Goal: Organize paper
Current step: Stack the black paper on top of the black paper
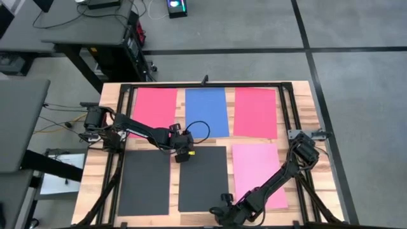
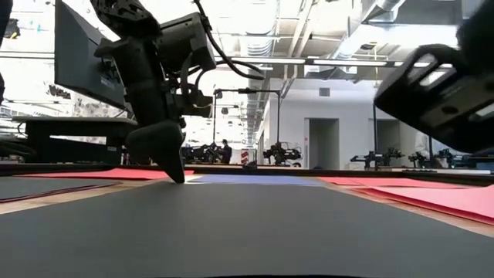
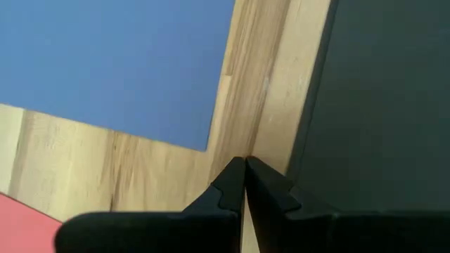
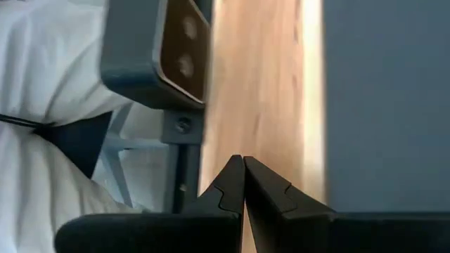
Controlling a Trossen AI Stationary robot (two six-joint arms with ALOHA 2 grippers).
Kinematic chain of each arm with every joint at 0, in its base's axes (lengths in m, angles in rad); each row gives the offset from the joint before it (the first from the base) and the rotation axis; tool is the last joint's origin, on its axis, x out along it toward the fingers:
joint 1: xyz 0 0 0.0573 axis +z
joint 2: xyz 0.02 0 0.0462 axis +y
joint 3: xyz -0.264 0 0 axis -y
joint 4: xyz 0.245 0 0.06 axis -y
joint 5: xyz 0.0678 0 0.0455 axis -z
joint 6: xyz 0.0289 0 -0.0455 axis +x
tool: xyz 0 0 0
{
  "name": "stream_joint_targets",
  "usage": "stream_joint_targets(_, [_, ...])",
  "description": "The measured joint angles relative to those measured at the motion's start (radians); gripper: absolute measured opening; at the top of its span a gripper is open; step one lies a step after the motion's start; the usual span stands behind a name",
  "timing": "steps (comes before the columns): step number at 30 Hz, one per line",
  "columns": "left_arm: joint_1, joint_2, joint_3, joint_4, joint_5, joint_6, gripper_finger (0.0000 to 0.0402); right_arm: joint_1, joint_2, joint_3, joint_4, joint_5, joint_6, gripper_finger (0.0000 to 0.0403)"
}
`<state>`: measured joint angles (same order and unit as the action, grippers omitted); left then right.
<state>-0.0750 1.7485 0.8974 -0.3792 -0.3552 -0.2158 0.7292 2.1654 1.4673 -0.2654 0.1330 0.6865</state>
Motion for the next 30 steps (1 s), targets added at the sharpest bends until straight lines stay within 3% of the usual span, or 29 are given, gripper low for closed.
stream_joint_targets(30, [-0.025,-0.005,-0.003,-0.053,0.162,-0.058,0.0,-0.033,-0.002,0.0,-0.065,0.069,0.013,0.0])
